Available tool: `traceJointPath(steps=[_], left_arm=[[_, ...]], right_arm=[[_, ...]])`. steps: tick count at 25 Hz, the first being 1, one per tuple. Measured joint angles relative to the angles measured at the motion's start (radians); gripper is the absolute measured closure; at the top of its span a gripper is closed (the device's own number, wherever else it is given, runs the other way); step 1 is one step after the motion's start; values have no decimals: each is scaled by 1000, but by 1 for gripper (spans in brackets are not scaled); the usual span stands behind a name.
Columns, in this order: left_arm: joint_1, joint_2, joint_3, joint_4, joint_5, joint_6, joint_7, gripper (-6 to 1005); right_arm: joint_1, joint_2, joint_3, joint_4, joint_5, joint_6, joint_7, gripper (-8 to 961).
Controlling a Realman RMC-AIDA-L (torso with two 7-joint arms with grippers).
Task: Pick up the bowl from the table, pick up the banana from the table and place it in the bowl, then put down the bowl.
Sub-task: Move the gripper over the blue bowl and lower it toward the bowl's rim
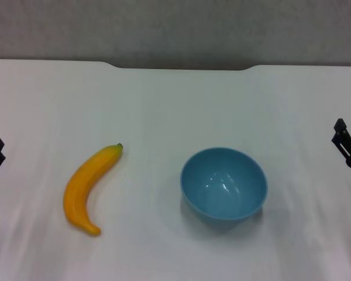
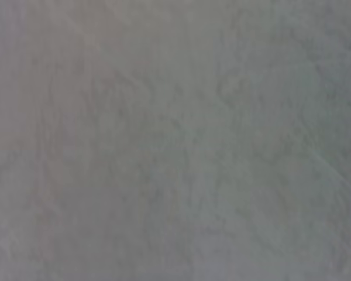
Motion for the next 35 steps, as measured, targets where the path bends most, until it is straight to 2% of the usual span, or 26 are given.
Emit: traceJointPath(steps=[1, 5, 10, 12, 14, 15, 19, 21, 24, 28, 31, 35], left_arm=[[1, 1, -7, -19, 3, 24, -5, 228], [3, 4, -15, -74, 16, 107, -20, 228], [41, 9, -41, -250, 80, 295, -88, 227], [50, 5, -59, -291, 116, 324, -99, 227], [54, 4, -68, -319, 140, 354, -133, 227], [55, 5, -69, -331, 148, 373, -157, 227], [63, 8, -80, -384, 214, 449, -248, 227], [73, 5, -86, -425, 249, 493, -265, 227], [90, 5, -83, -513, 312, 607, -314, 227], [103, 6, -84, -581, 392, 683, -411, 227], [107, 7, -93, -594, 427, 699, -469, 227], [107, 5, -100, -583, 454, 709, -490, 227]], right_arm=[[-6, 2, 36, -31, -24, 65, -33, 74], [-3, 1, 50, -58, -34, 131, -46, 73], [1, -1, 89, -132, -83, 235, -55, 73], [-9, 1, 129, -197, -132, 323, -66, 73], [-11, 1, 138, -217, -143, 355, -68, 74], [-12, 1, 152, -256, -148, 425, -68, 74], [-12, 0, 171, -304, -150, 513, -72, 74], [-13, -1, 190, -350, -162, 601, -78, 74], [-13, 0, 244, -458, -190, 801, -98, 74], [-4, 2, 290, -539, -199, 981, -103, 73], [16, 2, 312, -599, -199, 1143, -108, 73], [35, 5, 319, -622, -198, 1225, -103, 73]])
